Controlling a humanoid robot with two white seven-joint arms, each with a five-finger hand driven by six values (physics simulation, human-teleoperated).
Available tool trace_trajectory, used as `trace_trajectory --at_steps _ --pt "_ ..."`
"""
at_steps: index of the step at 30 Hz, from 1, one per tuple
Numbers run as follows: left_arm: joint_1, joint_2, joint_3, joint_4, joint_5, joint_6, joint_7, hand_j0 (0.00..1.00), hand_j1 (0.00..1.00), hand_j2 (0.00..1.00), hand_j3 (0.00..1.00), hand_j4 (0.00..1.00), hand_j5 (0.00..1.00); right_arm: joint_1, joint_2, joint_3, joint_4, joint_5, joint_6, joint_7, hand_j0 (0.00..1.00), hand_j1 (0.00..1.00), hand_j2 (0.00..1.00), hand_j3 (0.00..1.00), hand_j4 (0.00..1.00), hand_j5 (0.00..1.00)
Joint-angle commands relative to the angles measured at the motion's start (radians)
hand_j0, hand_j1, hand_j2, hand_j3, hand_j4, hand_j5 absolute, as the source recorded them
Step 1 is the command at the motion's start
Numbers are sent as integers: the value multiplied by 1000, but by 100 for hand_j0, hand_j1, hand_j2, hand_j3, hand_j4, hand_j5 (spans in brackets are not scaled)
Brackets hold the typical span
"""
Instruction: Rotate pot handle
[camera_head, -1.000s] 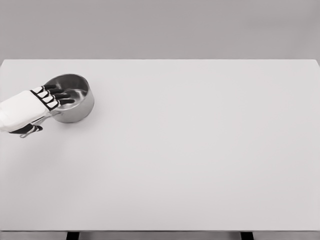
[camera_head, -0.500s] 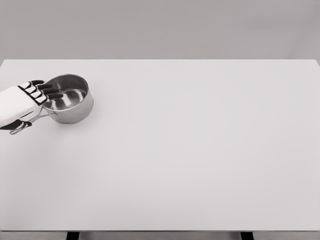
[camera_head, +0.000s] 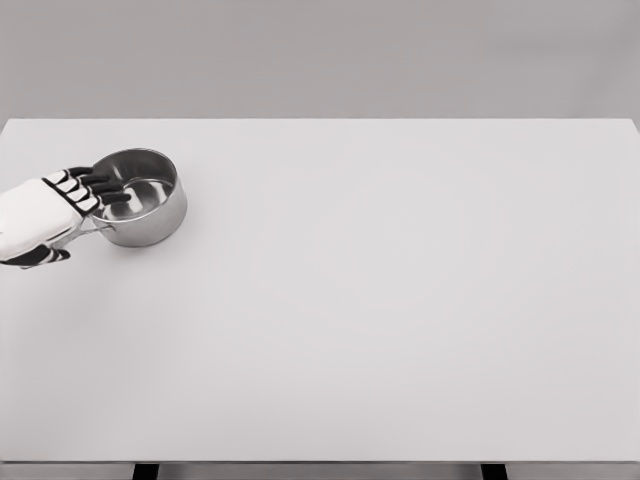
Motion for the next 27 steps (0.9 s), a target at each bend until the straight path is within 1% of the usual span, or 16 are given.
trace_trajectory --at_steps 1,4,6,11,18,21,25,27 --pt "0 -10 -3 3 9 1 1 100 100 100 100 100 100 0 0 0 0 0 0 0 100 100 100 100 100 100" --pt "-2 -11 -3 17 6 1 1 100 100 100 100 100 100 0 0 -1 0 0 0 0 100 100 100 100 100 100" --pt "-3 -36 -3 50 3 1 1 100 100 100 100 100 100 0 0 0 0 0 0 0 100 100 100 100 100 100" --pt "-5 -43 -4 52 0 1 1 100 100 100 100 100 100 0 0 -1 0 0 0 0 100 100 100 100 100 100" --pt "-9 -36 2 79 -3 1 1 100 100 100 100 100 100 0 0 0 0 0 0 0 100 100 100 100 100 100" --pt "-17 -33 0 82 -3 1 1 100 100 100 100 100 100 0 0 0 0 0 0 0 100 100 100 100 100 100" --pt "-37 -33 0 107 -3 1 -1 100 100 100 100 100 100 0 0 0 0 0 0 0 100 100 100 100 100 100" --pt "-37 -33 0 109 -3 1 -1 100 100 100 100 100 100 0 0 -1 0 0 0 0 100 100 100 100 100 100"
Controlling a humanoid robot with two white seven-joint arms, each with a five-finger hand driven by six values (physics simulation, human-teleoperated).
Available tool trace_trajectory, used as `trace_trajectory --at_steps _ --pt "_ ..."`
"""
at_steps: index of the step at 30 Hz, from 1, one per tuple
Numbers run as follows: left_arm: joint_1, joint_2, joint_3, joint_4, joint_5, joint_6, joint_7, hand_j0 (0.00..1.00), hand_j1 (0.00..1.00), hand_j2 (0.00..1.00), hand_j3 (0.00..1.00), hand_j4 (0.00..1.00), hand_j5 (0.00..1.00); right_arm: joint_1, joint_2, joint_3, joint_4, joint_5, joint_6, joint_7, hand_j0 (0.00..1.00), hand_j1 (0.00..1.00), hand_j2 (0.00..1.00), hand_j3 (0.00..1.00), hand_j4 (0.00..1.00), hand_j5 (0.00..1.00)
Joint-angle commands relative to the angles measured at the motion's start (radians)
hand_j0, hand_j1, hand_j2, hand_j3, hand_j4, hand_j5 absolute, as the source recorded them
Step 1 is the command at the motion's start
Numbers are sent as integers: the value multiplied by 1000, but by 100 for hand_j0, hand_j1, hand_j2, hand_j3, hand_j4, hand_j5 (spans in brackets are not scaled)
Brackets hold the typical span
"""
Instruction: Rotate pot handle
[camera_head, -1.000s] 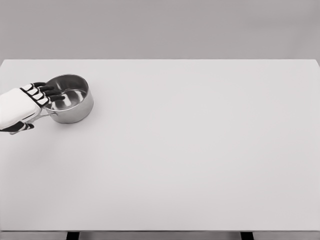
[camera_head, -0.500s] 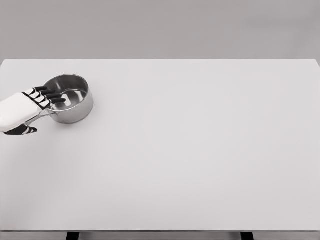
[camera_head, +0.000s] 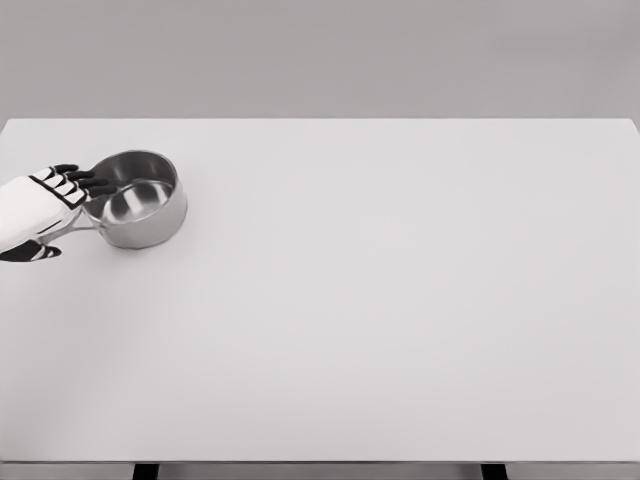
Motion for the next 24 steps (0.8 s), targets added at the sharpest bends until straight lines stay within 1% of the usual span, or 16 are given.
trace_trajectory --at_steps 1,18,24 --pt "0 0 0 7 6 1 0 100 100 100 100 100 100 0 0 -1 0 0 0 0 100 100 100 100 100 100" --pt "-32 2 -1 58 8 1 0 100 100 100 100 100 100 0 0 -1 0 0 0 0 100 100 100 100 100 100" --pt "-63 -4 -3 93 8 1 0 100 100 100 100 100 100 0 0 1 0 0 0 0 100 100 100 100 100 100"
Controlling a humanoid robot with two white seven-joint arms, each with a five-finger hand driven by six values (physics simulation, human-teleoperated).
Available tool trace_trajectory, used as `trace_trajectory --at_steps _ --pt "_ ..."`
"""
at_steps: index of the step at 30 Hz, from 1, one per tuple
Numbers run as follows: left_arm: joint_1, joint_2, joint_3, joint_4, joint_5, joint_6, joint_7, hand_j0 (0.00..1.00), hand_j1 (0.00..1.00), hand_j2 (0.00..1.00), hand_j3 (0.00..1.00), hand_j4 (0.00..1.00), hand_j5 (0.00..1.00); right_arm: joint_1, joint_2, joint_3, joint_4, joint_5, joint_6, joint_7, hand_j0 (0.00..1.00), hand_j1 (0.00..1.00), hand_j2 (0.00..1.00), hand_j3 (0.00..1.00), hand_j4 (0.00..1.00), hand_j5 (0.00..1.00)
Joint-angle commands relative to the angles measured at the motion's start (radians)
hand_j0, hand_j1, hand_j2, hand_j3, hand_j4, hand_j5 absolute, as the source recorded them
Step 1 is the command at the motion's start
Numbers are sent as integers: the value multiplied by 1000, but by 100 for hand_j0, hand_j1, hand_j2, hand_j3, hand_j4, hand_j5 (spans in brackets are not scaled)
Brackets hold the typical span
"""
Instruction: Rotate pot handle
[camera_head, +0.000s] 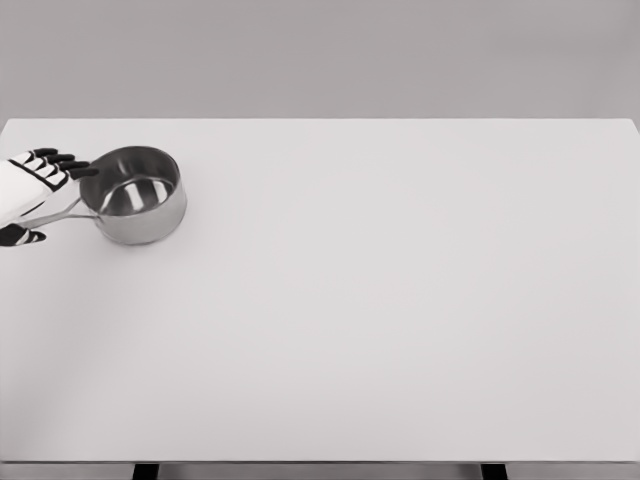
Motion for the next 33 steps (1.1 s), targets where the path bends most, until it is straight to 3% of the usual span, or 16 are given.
trace_trajectory --at_steps 1,19,26,33 --pt "0 0 0 12 5 1 1 100 100 100 100 100 100 0 0 -1 0 0 0 0 100 100 100 100 100 100" --pt "-60 -6 -3 80 8 1 1 100 100 100 100 100 100 0 0 -1 0 0 0 0 100 100 100 100 100 100" --pt "-121 -26 -62 130 7 1 1 100 100 100 100 100 100 0 0 -1 0 0 0 0 100 100 100 100 100 100" --pt "-141 -36 -62 172 7 1 1 100 100 100 100 100 100 0 0 -1 0 0 0 0 100 100 100 100 100 100"
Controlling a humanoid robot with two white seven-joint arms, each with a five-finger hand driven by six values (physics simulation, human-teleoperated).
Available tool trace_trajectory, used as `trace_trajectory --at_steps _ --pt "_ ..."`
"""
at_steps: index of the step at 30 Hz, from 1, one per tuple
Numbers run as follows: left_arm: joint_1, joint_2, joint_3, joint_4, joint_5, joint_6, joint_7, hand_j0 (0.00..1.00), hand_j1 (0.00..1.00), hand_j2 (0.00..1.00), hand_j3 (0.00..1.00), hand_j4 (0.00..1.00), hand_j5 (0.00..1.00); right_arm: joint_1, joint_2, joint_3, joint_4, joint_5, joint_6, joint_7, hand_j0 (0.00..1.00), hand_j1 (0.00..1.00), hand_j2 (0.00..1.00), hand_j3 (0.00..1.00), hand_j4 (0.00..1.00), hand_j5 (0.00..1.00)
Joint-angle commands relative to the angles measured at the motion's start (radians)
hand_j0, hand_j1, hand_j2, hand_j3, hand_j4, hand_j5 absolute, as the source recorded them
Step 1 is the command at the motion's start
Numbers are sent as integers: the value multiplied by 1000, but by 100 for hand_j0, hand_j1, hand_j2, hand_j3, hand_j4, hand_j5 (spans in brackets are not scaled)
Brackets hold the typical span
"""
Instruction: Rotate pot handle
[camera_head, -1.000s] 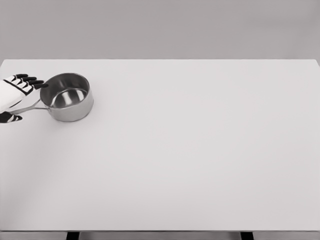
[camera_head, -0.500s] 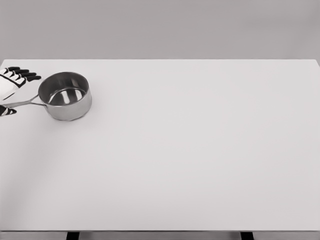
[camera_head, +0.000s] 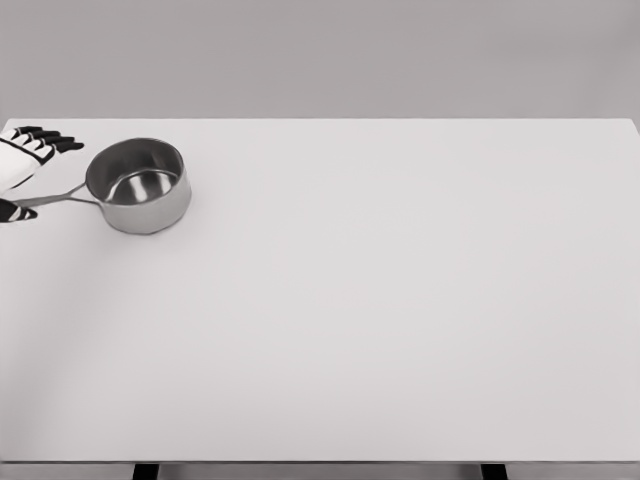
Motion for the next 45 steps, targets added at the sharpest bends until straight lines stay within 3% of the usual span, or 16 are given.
trace_trajectory --at_steps 1,45 --pt "0 -1 -2 16 6 1 0 100 100 100 100 100 100 0 0 1 0 0 0 0 100 100 100 100 100 100" --pt "-156 -104 -1 274 15 1 13 100 100 100 100 100 100 0 0 -1 0 0 0 0 100 100 100 100 100 100"
